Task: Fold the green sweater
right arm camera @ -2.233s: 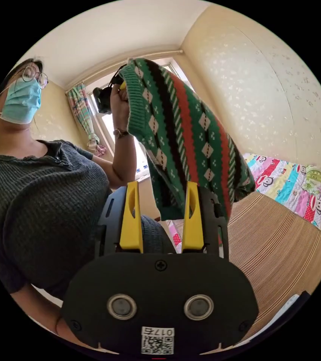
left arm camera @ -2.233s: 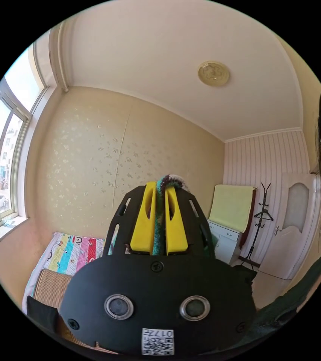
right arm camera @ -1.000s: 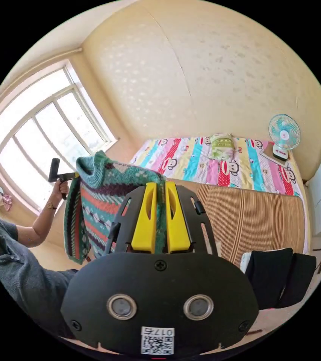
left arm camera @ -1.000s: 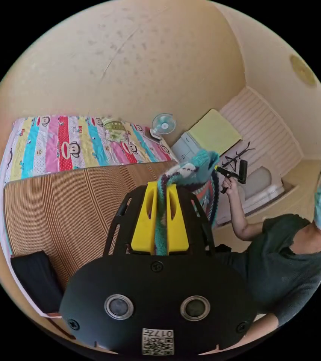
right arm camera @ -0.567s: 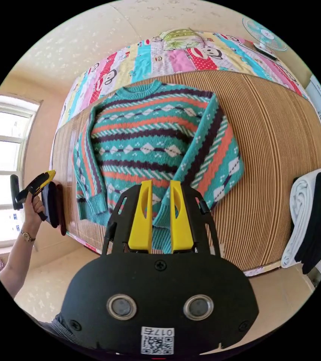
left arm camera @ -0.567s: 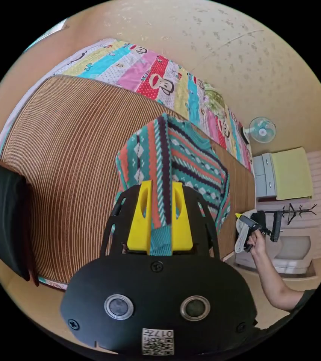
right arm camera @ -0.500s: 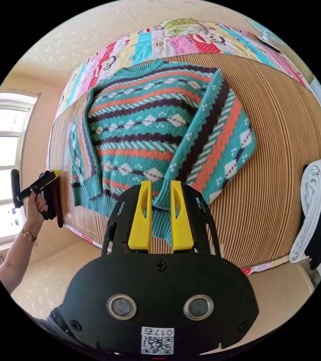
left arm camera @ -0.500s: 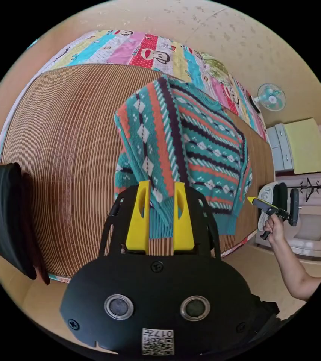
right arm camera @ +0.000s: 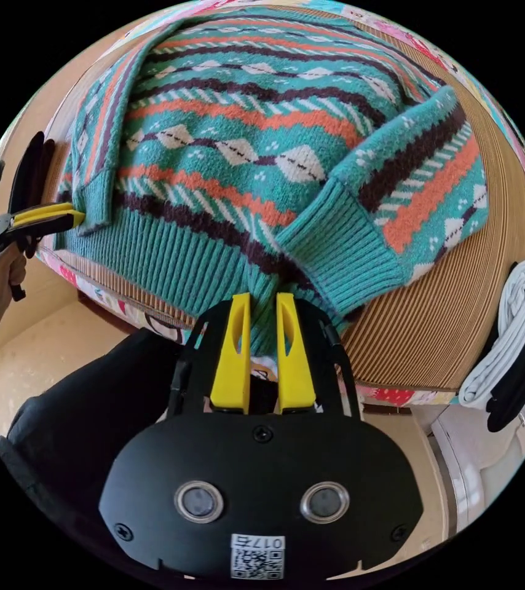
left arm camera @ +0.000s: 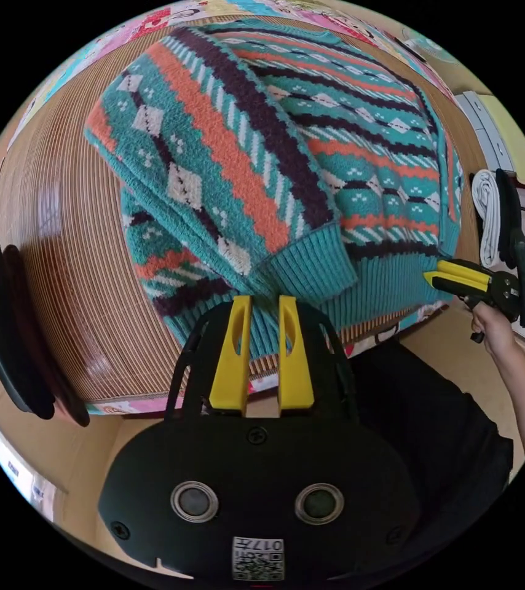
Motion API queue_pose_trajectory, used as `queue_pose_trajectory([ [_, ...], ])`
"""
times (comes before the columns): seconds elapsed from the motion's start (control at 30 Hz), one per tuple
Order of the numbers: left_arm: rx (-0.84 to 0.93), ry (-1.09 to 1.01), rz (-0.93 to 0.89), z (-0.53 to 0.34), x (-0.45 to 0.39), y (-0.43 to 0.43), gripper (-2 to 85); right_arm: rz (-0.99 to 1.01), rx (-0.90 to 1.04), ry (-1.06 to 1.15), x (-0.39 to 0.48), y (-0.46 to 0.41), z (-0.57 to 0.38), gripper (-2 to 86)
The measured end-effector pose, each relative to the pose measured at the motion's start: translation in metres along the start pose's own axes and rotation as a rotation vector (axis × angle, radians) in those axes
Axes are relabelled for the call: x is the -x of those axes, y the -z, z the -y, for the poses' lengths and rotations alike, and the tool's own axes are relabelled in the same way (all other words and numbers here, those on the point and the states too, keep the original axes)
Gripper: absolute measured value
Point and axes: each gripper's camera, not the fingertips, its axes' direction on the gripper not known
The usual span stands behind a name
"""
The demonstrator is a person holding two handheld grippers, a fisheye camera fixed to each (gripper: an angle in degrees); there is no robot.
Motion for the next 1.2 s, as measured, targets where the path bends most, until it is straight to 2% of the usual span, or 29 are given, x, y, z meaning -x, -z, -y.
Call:
queue_pose_trajectory([
  [0.07, 0.064, 0.016, -0.039, -0.031, 0.004, 0.003, 8.7, -0.023, 0.072, 0.016, -0.007, 0.0, -0.023, 7.8],
  [0.13, -0.011, 0.022, -0.072, -0.054, 0.006, 0.023, 10.1, -0.024, 0.096, -0.009, -0.019, 0.012, -0.043, 6.9],
  [0.23, -0.173, -0.095, -0.032, -0.075, -0.008, 0.062, 13.8, 0.03, -0.073, -0.151, -0.059, 0.058, -0.077, 8.0],
  [0.3, -0.209, -0.239, 0.02, -0.072, -0.027, 0.069, 15.0, -0.023, -0.165, -0.296, -0.097, 0.086, -0.091, 12.1],
  [0.37, -0.073, -0.365, 0.029, -0.048, -0.045, 0.042, 15.2, 0.009, -0.172, -0.31, -0.122, 0.089, -0.089, 13.8],
  [0.43, 0.13, -0.339, 0.085, -0.026, -0.042, 0.001, 12.4, 0.083, -0.076, -0.293, -0.145, 0.074, -0.078, 13.9],
  [0.47, 0.117, -0.341, 0.191, -0.021, -0.042, -0.001, 10.6, 0.091, -0.018, -0.266, -0.156, 0.065, -0.072, 12.9],
  [0.53, 0.182, -0.335, 0.217, -0.014, -0.04, 0.002, 8.1, -0.007, 0.032, -0.207, -0.167, 0.068, -0.07, 9.7],
  [0.6, 0.223, -0.363, 0.24, -0.013, -0.034, 0.018, 4.4, 0.018, 0.068, -0.146, -0.192, 0.088, -0.077, 6.0],
  [0.63, 0.199, -0.372, 0.201, -0.016, -0.022, 0.037, 4.0, 0.046, 0.059, -0.143, -0.202, 0.096, -0.082, 5.4],
  [0.67, 0.166, -0.342, 0.087, -0.02, 0.002, 0.063, 3.8, 0.113, 0.039, -0.153, -0.226, 0.111, -0.095, 4.8],
  [0.7, 0.145, -0.321, 0.016, -0.022, 0.017, 0.077, 3.7, 0.224, 0.009, -0.174, -0.255, 0.127, -0.111, 4.3],
  [0.73, 0.086, -0.276, -0.152, -0.027, 0.053, 0.108, 3.7, 0.295, -0.013, -0.184, -0.271, 0.136, -0.12, 4.2],
  [0.77, 0.004, -0.23, -0.366, -0.032, 0.097, 0.142, 3.8, 0.463, -0.082, -0.204, -0.306, 0.155, -0.14, 3.9],
  [0.8, -0.046, -0.21, -0.489, -0.036, 0.122, 0.16, 3.8, 0.654, -0.174, -0.241, -0.346, 0.174, -0.164, 3.7],
  [0.83, -0.172, -0.187, -0.728, -0.047, 0.174, 0.198, 4.0, 0.755, -0.225, -0.272, -0.368, 0.182, -0.177, 3.6],
  [0.87, -0.321, -0.161, -0.915, -0.061, 0.224, 0.237, 4.1, 0.953, -0.357, -0.341, -0.411, 0.197, -0.206, 3.4],
  [0.9, -0.407, -0.146, -0.973, -0.07, 0.248, 0.258, 4.1, 1.126, -0.527, -0.402, -0.455, 0.211, -0.237, 3.2],
  [0.93, -0.578, -0.119, -1.017, -0.09, 0.29, 0.3, 4.2, 1.197, -0.61, -0.431, -0.477, 0.216, -0.253, 3.1],
  [0.97, -0.718, -0.09, -0.989, -0.109, 0.323, 0.34, 4.1, 1.311, -0.771, -0.488, -0.518, 0.222, -0.283, 3.0],
  [1.0, -0.775, -0.072, -0.962, -0.117, 0.336, 0.359, 4.1, 1.394, -0.937, -0.54, -0.558, 0.225, -0.312, 2.8],
  [1.07, -0.899, -0.011, -0.798, -0.134, 0.357, 0.418, 4.1, 1.444, -1.163, -0.652, -0.611, 0.22, -0.352, 2.5],
  [1.1, -0.9, -0.006, -0.753, -0.132, 0.355, 0.429, 4.1, 1.448, -1.258, -0.792, -0.638, 0.208, -0.375, 2.3],
  [1.2, -0.844, -0.068, -0.662, -0.093, 0.315, 0.446, 4.2, 1.527, -1.355, -1.182, -0.673, 0.154, -0.412, 2.4],
])
